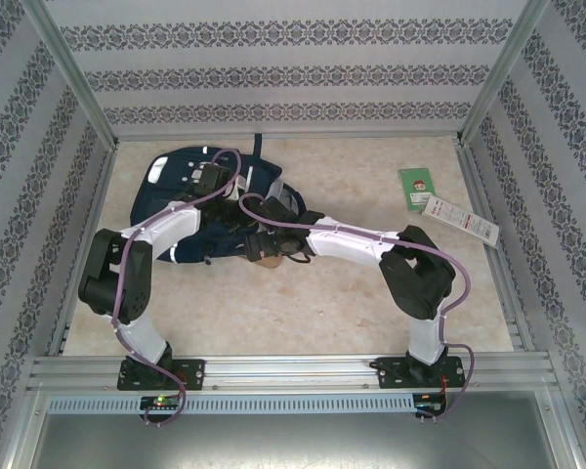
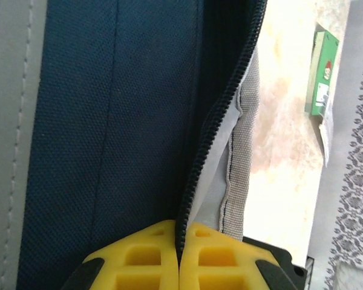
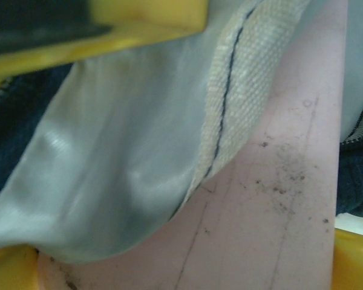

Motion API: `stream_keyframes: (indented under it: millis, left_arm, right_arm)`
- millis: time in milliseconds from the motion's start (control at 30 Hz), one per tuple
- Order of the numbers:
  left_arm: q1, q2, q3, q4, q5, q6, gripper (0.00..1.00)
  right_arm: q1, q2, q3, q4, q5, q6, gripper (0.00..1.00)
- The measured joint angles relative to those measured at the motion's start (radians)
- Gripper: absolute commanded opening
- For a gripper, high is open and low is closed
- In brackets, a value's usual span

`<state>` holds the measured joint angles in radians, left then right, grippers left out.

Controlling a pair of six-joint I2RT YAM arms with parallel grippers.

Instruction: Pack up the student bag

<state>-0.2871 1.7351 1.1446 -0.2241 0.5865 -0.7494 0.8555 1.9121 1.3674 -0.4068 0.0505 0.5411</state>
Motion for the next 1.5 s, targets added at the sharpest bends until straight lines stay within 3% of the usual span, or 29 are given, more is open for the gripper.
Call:
stream_keyframes:
  millis: [200, 500, 567, 633, 700, 733, 1000, 1500]
  left_arm:
    - [-0.013, 0.048, 0.043, -0.023, -0.048, 0.007, 0.00]
    - [-0.014, 0.084, 0.067, -0.021, -0.067, 0.008, 0.00]
    - [-0.014, 0.071, 0.067, -0.016, -0.067, 0.008, 0.00]
    - [-0.014, 0.055, 0.061, -0.020, -0.069, 0.008, 0.00]
    - [-0.014, 0.028, 0.055, -0.047, -0.080, 0.008, 0.00]
    - [-0.014, 0.013, 0.054, -0.068, -0.087, 0.009, 0.00]
    - [-0.012, -0.174, 0.055, -0.230, -0.144, 0.036, 0.00]
    - [0.001, -0.289, 0.027, -0.249, -0.134, 0.010, 0.00]
  right_arm:
    - [0.005, -0.031, -0.032, -0.009, 0.005, -0.001, 0.98]
    - [0.006, -0.199, -0.131, -0.037, 0.014, 0.001, 0.98]
    - [0.000, -0.219, -0.164, -0.034, 0.005, 0.013, 0.85]
    - [-0.012, -0.225, -0.194, -0.019, -0.023, 0.031, 0.64]
    - [-0.034, -0.224, -0.224, -0.003, -0.048, 0.047, 0.38]
    - [-0.042, -0.222, -0.232, 0.000, -0.056, 0.055, 0.33]
    - [-0.055, -0.148, -0.220, 0.057, -0.112, 0.071, 0.23]
    - [-0.044, 0.084, 0.108, -0.003, -0.180, 0.114, 0.27]
